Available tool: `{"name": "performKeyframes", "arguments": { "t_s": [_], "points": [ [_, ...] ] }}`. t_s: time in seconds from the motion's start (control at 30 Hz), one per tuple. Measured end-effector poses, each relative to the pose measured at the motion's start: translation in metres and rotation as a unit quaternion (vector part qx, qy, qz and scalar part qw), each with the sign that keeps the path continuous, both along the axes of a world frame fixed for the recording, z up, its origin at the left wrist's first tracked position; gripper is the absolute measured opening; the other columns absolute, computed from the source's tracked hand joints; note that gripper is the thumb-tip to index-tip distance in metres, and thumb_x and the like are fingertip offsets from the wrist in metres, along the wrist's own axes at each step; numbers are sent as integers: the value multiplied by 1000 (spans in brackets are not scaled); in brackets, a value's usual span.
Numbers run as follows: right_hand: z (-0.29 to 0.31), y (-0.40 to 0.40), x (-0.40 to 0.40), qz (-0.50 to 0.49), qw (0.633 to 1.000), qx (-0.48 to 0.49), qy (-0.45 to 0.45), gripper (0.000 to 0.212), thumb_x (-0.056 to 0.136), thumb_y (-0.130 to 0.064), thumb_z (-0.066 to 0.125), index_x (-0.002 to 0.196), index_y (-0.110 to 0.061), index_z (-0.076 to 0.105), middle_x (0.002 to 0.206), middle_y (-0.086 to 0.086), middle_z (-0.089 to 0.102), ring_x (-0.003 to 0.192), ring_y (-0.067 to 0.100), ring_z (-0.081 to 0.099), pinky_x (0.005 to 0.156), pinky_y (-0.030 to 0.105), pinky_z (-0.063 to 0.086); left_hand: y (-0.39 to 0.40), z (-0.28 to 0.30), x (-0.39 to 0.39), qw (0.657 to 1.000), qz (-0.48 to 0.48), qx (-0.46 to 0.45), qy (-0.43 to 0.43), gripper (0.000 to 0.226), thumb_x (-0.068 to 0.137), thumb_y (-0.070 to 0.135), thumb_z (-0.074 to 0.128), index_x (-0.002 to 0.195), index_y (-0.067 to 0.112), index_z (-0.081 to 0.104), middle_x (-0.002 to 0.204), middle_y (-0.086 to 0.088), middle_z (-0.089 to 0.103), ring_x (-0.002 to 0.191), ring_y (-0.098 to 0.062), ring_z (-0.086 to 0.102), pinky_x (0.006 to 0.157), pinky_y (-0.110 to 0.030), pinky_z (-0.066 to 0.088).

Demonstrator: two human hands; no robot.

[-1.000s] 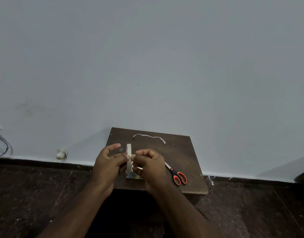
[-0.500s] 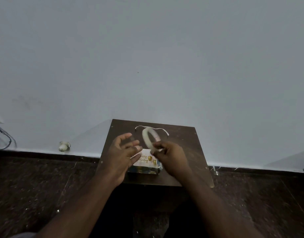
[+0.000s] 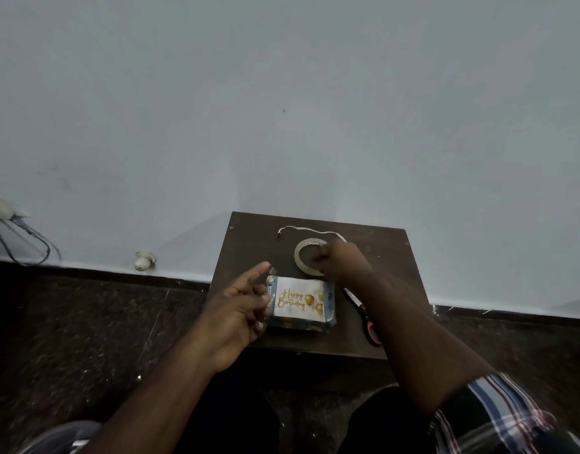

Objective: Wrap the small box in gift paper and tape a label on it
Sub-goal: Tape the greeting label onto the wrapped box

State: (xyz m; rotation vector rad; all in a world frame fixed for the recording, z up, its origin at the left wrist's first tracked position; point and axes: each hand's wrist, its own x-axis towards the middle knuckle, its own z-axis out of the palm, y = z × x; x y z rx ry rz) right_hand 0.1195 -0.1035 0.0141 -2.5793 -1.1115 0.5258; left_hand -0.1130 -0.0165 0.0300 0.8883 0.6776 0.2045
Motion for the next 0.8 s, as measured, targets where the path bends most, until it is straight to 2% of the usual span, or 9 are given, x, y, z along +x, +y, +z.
{"name": "performKeyframes", "arguments": {
  "t_s": [0.07,0.13,0.2,0.3,0.43,0.57,0.67,0.73,0.8],
  "points": [
    [9,-3,-14,-92,978,161,97,23,88,-12,70,110,-16,76,106,1,74,97,16,69,86,33,56,0,1,-1,1000,-7,-22,-16,53,91,-6,57,122,35,71,95,1,57,69,-12,54,50,-21,40],
    [22,-7,-41,-154,901,286,286,19,87,-8,73,106,-10,74,92,4,74,81,16,68,69,29,57,-1,1,0,999,-9,-37,-28,54,91,-5,57,124,36,70,93,1,57,69,-12,53,48,-20,39],
    [24,-10,-68,-172,838,317,409,20,89,-12,73,107,-5,70,88,7,72,75,17,66,64,28,53,-4,1,1,998,-8,-45,-36,54,91,-4,57,127,36,68,92,1,57,68,-12,52,47,-20,38],
    [15,-9,-91,-208,782,349,472,21,88,-18,75,105,-7,69,90,9,73,75,17,68,68,32,53,-10,1,3,998,-17,-49,-44,55,90,-2,58,129,37,66,92,2,57,67,-11,52,47,-20,38],
    [16,-6,-101,-260,726,391,502,15,86,-3,73,99,-5,67,80,10,70,71,18,66,63,28,54,-11,0,1,997,-16,-58,-49,53,89,2,61,128,37,67,92,2,59,68,-11,53,49,-20,39],
    [24,-6,-104,-259,721,397,505,15,86,3,69,97,-5,65,78,9,68,65,16,64,60,26,53,-11,-1,1,997,-12,-58,-53,54,86,4,62,129,36,67,93,2,58,67,-11,52,48,-20,39],
    [30,-7,-105,-260,736,394,485,16,87,4,67,100,-4,64,79,10,66,65,15,62,61,26,52,-13,0,2,998,-5,-46,-49,52,88,3,60,128,36,67,96,0,58,68,-12,52,48,-20,38],
    [31,-9,-105,-255,750,393,468,16,87,5,66,99,-4,63,77,10,65,63,15,61,59,26,51,-14,2,2,999,7,-13,-35,51,90,0,59,125,36,69,96,-1,60,67,-13,52,49,-21,38],
    [33,-11,-104,-250,761,395,450,16,86,5,67,97,-6,62,76,10,64,62,15,60,57,27,50,-13,1,3,997,16,71,1,51,91,-2,60,120,39,71,100,-2,63,70,-17,53,54,-26,41]
  ]
}}
